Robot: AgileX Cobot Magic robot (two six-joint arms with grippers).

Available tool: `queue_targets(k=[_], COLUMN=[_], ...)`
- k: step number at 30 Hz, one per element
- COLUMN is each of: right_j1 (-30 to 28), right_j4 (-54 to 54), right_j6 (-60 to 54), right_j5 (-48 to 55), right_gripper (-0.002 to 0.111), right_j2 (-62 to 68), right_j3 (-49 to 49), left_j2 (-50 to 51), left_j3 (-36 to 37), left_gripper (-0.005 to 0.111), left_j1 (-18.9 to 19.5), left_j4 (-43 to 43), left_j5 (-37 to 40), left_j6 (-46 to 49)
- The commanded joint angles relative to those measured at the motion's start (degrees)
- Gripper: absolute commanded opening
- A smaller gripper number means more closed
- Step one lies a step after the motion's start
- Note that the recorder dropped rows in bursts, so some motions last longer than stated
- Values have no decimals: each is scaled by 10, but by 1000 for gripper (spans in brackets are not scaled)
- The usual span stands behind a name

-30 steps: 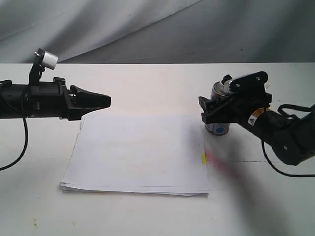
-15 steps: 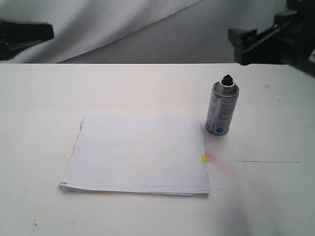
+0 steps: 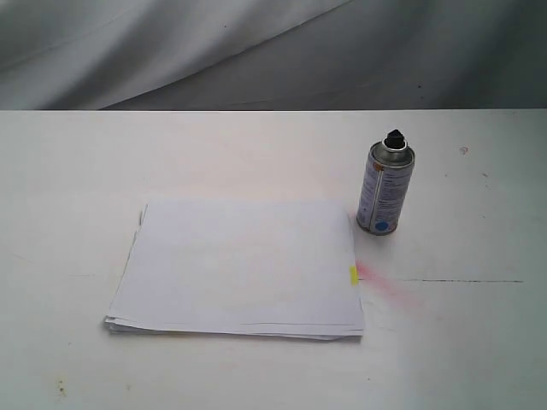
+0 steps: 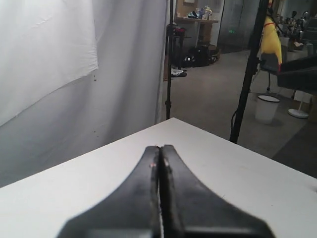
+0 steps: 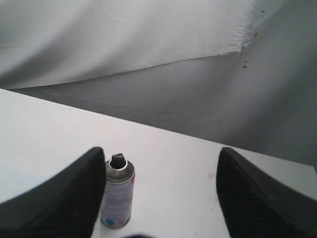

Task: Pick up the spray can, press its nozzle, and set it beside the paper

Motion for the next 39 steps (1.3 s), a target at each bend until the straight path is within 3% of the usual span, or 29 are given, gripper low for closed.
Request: queue_targets(k=[1, 4, 8, 11, 17, 21, 39], right_j1=[2, 2, 2, 2, 2, 2, 2], right_j4=[55, 92, 115, 142, 186, 186, 186], right_j6=[2, 2, 1, -8, -31, -31, -30], right_j5=[129, 151, 107, 33, -220, -331, -338], right_gripper=[38, 20, 1, 0, 0, 0, 0], right_j2=[-97, -148, -177, -176, -176, -176, -176], right_j3=[0, 11, 61, 120, 259, 327, 355], left_j2=[-114, -171, -207, -204, -186, -186, -186], left_j3=[75, 106, 127, 131, 131, 131, 131], left_gripper=[0, 0, 0, 0, 0, 0, 0], left_j1=[1, 1, 1, -3, -57, -73, -84], left_j4=[-15, -16, -16, -18, -18, -16, -16], left_j5=[-62, -121, -167, -187, -259, -259, -258], left_j6=[-47, -69, -70, -70, -69, -62, -62])
